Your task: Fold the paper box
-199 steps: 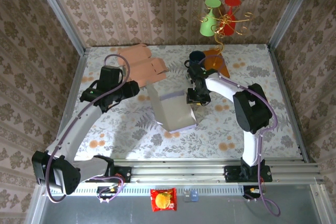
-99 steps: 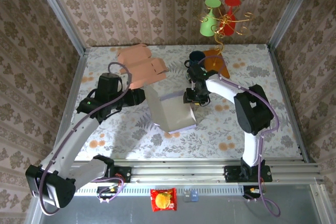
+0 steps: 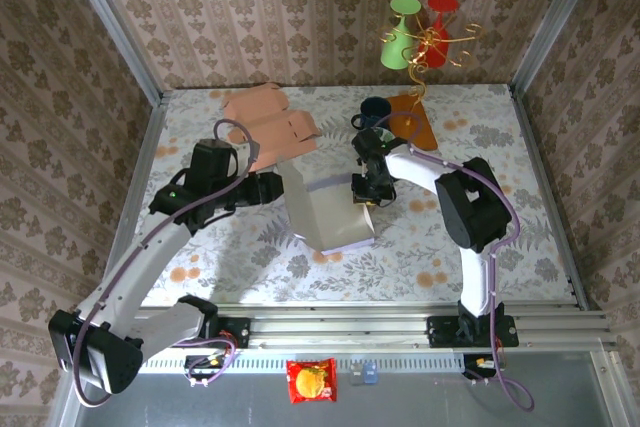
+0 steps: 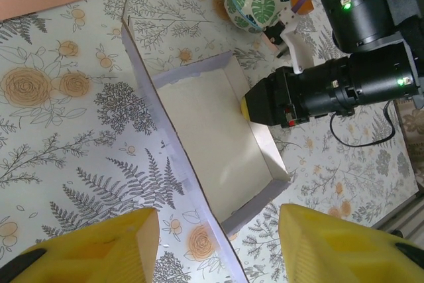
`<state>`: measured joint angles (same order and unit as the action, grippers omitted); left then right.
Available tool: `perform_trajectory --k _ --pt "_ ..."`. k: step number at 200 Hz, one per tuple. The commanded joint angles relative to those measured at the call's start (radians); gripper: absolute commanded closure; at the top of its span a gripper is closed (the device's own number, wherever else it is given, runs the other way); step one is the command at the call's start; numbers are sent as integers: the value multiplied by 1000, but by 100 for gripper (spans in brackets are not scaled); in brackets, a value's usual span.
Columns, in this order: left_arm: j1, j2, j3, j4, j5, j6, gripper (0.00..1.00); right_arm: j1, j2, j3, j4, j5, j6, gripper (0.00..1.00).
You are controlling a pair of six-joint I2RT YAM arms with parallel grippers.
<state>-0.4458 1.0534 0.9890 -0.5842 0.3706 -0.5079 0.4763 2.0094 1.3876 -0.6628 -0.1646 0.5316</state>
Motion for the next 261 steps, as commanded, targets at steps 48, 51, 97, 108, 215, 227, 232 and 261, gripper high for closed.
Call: perform_trajectory --k 48,51,97,108,215,227,232,261 --pt "-4 -15 48 -32 -17 31 49 14 -218 -243 92 106 478 100" --pt "-4 -19 48 -34 -19 32 49 15 -233 -262 96 112 510 100" --pt "-4 -36 34 -30 -6 37 49 126 -414 -417 10 271 1065 100" --pt "-26 -37 29 -26 -1 37 49 163 -428 -449 3 277 1217 100" --pt "-146 -78 -138 86 -1 -14 50 341 -409 -488 111 244 1657 67" --pt "-169 -75 -164 115 -10 -31 50 340 -425 -513 113 240 1656 63" --pt "-177 -71 -172 129 -13 -38 50 340 -432 -527 120 237 1653 61" --pt "-223 -33 -212 183 -44 -66 50 315 -496 -530 76 257 1533 55"
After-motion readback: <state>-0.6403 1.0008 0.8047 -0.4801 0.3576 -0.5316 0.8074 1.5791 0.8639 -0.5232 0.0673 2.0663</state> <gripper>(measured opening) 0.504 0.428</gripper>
